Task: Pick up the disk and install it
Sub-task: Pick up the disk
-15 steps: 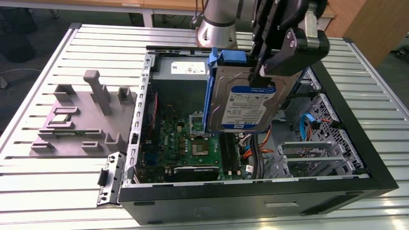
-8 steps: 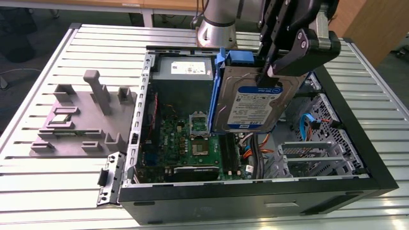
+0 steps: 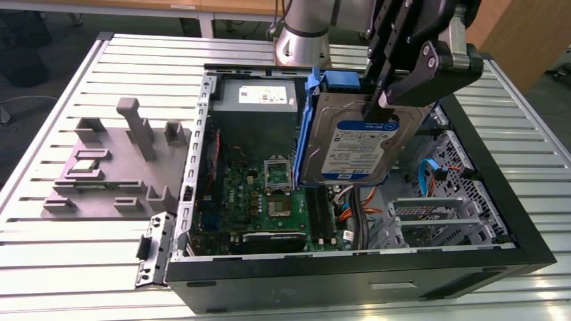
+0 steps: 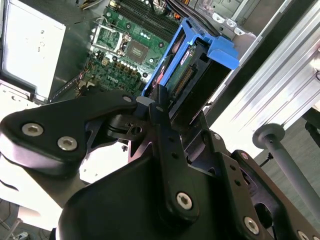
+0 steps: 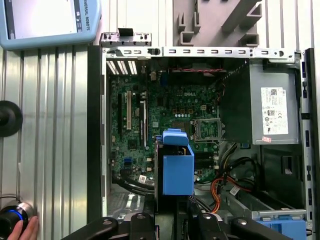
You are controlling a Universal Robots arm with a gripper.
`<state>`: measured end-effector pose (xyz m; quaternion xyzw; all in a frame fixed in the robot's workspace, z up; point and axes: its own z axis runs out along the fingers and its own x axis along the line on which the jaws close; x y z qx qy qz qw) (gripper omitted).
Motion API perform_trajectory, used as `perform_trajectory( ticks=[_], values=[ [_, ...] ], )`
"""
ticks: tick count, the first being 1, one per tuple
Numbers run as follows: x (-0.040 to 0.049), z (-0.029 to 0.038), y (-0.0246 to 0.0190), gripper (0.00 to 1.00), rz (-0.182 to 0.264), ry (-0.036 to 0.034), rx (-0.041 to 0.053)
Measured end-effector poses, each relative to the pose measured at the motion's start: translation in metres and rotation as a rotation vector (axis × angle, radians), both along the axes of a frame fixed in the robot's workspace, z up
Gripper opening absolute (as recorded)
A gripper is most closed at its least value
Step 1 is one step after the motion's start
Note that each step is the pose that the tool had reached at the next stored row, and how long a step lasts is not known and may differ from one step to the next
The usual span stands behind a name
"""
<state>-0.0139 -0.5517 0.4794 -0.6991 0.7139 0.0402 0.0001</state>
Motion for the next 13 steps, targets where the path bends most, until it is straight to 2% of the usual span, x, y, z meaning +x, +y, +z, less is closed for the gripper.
perform_trajectory(
  ticks=[13],
  values=[
    [0.0000,0.0021,0.0000,0.35,0.000,0.0000,0.0000]
  ],
)
